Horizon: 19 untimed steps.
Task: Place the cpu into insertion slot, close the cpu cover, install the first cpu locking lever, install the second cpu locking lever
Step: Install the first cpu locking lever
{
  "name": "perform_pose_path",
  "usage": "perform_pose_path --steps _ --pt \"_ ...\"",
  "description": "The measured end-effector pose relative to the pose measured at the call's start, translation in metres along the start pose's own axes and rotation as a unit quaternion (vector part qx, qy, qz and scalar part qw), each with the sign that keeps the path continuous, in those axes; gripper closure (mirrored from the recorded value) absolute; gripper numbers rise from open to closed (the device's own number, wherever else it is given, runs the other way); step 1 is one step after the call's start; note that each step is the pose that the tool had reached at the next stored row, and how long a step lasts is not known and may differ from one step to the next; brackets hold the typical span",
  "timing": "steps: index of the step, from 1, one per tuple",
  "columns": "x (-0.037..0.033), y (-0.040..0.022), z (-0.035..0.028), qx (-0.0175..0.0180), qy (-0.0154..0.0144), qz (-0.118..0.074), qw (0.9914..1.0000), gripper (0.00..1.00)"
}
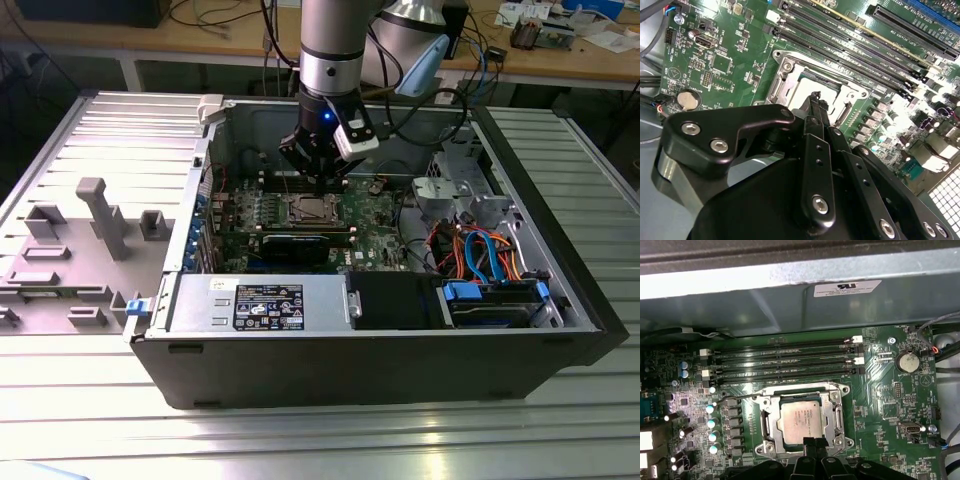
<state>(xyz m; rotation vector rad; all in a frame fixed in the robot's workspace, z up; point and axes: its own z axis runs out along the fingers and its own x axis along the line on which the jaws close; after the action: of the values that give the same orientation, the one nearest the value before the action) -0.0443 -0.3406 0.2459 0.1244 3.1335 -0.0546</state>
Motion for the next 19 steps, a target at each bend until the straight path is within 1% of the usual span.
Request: perform_pose_path --steps 7,12,15,19 --pt "0.0000 0.0000 0.0000 0.0000 -0.0002 -0.005 0.99999 0.89" --pt "0.0000 0.0000 0.0000 -0.0001 -0.0005 -0.013 0.99992 0.89" --pt "0.0000 0.0000 0.0000 -0.0001 -0.0008 -0.023 0.99974 0.89" --pt "0.0000 0.0000 0.0000 -0.0001 -0.0009 -0.025 0.99968 0.89"
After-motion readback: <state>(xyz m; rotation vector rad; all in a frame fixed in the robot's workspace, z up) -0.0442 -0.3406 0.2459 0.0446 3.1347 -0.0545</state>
